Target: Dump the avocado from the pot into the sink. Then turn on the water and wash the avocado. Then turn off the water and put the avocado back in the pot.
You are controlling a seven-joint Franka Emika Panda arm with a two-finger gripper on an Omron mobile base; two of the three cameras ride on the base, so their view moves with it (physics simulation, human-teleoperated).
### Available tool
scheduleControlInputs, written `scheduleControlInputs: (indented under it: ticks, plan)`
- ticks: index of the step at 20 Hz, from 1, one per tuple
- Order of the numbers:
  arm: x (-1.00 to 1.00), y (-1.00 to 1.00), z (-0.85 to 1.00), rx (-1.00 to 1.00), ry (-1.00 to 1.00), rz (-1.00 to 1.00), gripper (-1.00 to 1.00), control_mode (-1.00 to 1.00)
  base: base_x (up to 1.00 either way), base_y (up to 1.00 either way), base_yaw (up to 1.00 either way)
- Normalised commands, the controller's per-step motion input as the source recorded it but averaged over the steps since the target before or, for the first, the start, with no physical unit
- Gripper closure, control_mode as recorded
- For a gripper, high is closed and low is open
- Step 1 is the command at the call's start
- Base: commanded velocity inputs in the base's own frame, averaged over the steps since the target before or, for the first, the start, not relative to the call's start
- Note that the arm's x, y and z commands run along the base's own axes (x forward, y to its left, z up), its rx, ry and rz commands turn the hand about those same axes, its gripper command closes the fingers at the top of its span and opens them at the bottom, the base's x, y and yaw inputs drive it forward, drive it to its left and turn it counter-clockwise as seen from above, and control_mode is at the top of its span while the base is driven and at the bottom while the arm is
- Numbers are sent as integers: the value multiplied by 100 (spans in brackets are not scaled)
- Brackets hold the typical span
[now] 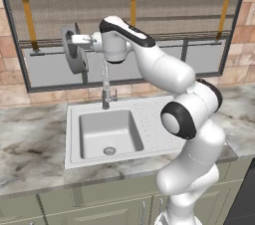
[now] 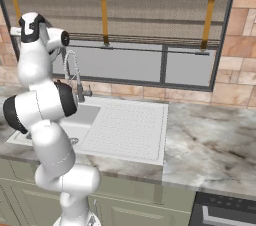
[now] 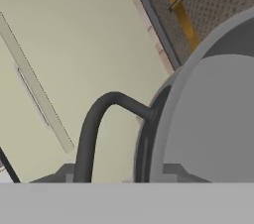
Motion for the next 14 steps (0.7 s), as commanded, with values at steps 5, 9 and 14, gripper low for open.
scheduleControlInputs:
  ticks: [5, 9, 14]
  plan:
    - [34, -16, 8, 7, 0, 0, 100, -100, 0, 0, 0]
    - [14, -12, 0, 8, 0, 3, 100, -100, 0, 0, 0]
    - [2, -17, 0, 7, 0, 3, 100, -100, 0, 0, 0]
